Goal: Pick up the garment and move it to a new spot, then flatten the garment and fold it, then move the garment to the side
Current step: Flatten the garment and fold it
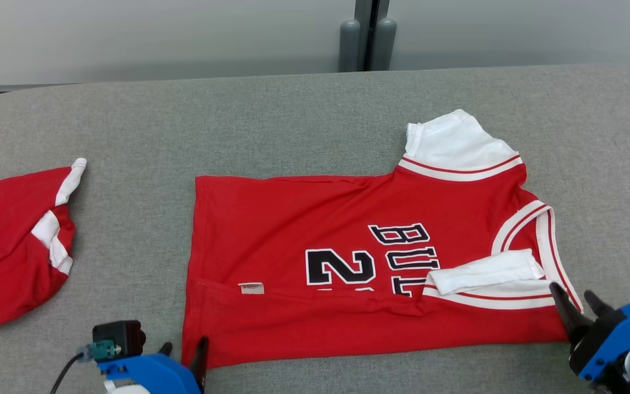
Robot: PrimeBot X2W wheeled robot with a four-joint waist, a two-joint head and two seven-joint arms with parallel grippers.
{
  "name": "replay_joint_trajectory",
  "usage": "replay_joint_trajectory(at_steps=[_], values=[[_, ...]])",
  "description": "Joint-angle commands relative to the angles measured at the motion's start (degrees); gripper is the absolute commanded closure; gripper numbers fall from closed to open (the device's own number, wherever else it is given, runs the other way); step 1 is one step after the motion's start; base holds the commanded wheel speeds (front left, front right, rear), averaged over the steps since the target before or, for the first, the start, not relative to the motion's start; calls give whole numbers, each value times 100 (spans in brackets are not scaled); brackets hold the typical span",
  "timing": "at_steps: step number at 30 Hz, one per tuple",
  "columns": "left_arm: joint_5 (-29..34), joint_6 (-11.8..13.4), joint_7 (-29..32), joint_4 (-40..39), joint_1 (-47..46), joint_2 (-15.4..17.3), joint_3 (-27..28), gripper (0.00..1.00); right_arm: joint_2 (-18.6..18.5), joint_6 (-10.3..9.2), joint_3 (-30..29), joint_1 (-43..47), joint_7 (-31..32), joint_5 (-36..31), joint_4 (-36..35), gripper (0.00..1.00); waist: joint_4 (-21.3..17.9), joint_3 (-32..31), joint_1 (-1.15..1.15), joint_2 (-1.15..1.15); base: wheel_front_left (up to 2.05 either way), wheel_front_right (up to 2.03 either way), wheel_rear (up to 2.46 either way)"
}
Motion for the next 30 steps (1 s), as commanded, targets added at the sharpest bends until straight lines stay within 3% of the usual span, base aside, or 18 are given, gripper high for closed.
replay_joint_trajectory(at_steps=[1,8,12,18,25,30], values=[[-17,-8,54,-66,-182,39,27,0,-23,1,18,-171,56,-87,-140,0,8,-1,0,0,0,0,0],[12,-205,401,-196,-849,256,32,0,-23,1,223,-824,582,-574,-661,0,-33,65,0,0,0,0,0],[-39,-444,782,-35,-1598,450,67,0,-258,1,522,-1544,1081,-676,-658,0,-99,221,0,0,0,0,0],[-57,-922,1392,511,-2850,826,96,0,-591,1,972,-2819,1486,-490,12,0,-251,585,0,0,0,0,0],[-92,-1326,2041,1026,-3890,1089,-4,0,-675,1,1390,-4050,1362,-323,885,0,-449,1074,0,0,0,0,0],[42,-1367,2200,1322,-4215,1070,-145,0,-601,1,1634,-4507,1093,-202,1397,0,-538,1294,0,0,0,0,0]])
